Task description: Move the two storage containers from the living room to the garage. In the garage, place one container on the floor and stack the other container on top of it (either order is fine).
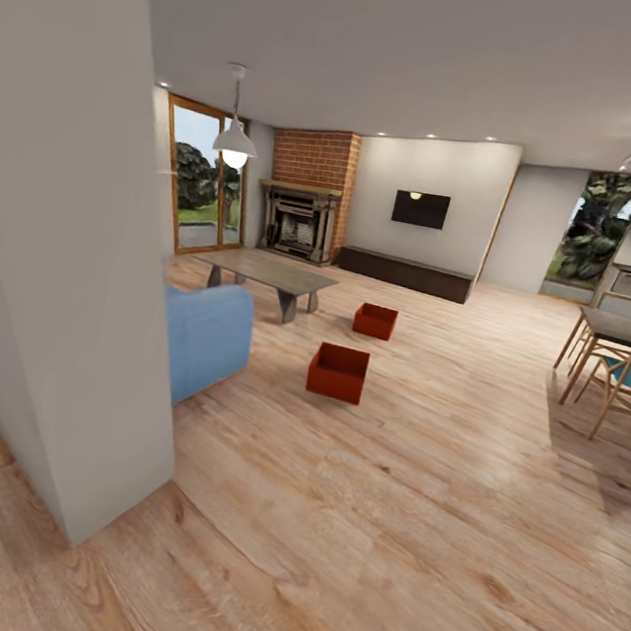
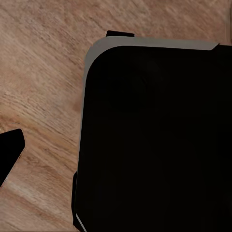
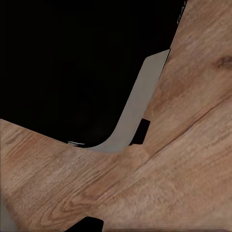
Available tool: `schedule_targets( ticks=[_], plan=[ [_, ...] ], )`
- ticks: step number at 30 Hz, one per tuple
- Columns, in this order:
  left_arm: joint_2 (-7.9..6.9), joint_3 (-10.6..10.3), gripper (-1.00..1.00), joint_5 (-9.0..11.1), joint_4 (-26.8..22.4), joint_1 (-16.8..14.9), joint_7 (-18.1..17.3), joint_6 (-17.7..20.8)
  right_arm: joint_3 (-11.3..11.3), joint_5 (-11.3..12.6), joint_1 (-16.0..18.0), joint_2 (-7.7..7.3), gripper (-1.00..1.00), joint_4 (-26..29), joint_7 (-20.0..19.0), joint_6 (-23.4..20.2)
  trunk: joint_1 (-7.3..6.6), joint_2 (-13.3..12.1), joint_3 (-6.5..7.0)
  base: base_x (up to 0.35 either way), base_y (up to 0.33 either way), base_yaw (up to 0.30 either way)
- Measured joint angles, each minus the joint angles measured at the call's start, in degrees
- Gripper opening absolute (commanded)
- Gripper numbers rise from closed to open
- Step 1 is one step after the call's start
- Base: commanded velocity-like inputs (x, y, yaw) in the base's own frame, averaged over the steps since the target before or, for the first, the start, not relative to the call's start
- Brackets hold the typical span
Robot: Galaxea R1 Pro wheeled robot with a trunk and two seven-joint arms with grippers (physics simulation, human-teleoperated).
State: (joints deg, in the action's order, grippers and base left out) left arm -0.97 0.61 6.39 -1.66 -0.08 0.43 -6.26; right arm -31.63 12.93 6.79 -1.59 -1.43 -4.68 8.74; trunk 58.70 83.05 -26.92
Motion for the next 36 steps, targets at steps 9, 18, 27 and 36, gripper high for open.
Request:
schedule_targets(
  ticks=[9,18,27,36],
  plan=[
    [0.0,0.0,1.0,0.03,0.01,0.0,0.0,0.04,0.0,-0.09,0.0,0.0,1.0,0.0,0.0,-0.01,0.0,0.0,0.0,0.322,0.0,-0.009],
    [0.0,0.0,1.0,0.07,0.01,0.0,0.0,0.05,0.0,-0.09,0.0,0.0,1.0,0.0,0.0,0.01,0.0,0.0,0.0,0.323,0.0,0.0],
    [0.0,0.0,1.0,0.08,0.0,0.0,0.0,0.05,0.0,-0.13,0.0,0.0,1.0,0.0,-0.01,0.06,0.0,0.0,0.0,0.323,0.0,0.0],
    [0.0,0.0,1.0,0.08,0.0,0.0,0.0,0.05,0.0,-0.1,0.0,0.0,1.0,0.0,0.0,0.06,0.0,0.0,0.0,0.323,0.0,0.0]
  ],
)
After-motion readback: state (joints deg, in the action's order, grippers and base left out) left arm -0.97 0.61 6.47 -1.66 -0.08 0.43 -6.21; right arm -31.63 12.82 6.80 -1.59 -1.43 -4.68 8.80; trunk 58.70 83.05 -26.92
